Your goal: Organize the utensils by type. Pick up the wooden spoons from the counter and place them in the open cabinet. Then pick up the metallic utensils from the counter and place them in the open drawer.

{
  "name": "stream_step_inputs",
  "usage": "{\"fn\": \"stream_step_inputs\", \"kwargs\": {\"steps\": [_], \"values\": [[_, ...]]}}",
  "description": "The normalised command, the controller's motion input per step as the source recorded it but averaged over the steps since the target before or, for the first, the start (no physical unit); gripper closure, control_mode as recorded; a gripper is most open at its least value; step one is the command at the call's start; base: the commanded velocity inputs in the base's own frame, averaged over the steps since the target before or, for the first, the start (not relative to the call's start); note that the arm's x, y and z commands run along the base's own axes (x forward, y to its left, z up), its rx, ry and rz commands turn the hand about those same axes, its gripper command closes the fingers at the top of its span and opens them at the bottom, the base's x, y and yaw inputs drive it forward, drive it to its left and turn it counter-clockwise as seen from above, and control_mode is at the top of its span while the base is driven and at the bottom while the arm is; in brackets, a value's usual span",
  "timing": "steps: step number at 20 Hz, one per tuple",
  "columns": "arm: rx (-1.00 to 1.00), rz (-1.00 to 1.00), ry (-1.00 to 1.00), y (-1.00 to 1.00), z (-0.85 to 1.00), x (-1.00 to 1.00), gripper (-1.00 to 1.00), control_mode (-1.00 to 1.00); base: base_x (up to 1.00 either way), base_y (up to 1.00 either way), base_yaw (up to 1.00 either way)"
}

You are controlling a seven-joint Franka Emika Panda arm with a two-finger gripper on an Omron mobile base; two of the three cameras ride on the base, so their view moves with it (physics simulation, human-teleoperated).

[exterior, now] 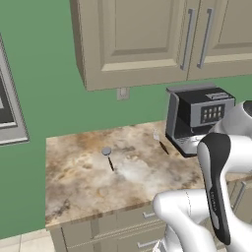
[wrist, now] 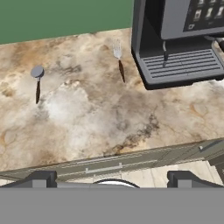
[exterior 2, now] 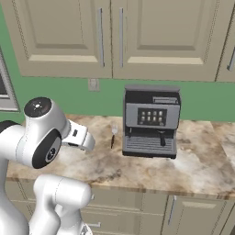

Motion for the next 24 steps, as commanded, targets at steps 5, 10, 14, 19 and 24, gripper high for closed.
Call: {"fn": "stream_step_inputs", "kwargs": {"steps": [5, 10, 14, 19, 24], "values": [[0.00, 0.00, 0.00, 0.00, 0.00, 0.00, -1.00, 1.00, 0.05, 0.02, 0.00], [0.00, 0.00, 0.00, 0.00, 0.00, 0.00, -1.00, 1.00, 0.00, 0.00, 0.00], [0.00, 0.00, 0.00, 0.00, 0.00, 0.00, -1.00, 1.00, 0.00, 0.00, 0.00], [0.00, 0.00, 0.00, 0.00, 0.00, 0.00, -1.00, -1.00, 0.00, 0.00, 0.00], [0.00, 0.00, -0.01, 0.02, -0.05, 0.15, -1.00, -1.00, 0.00, 0.00, 0.00]]}}
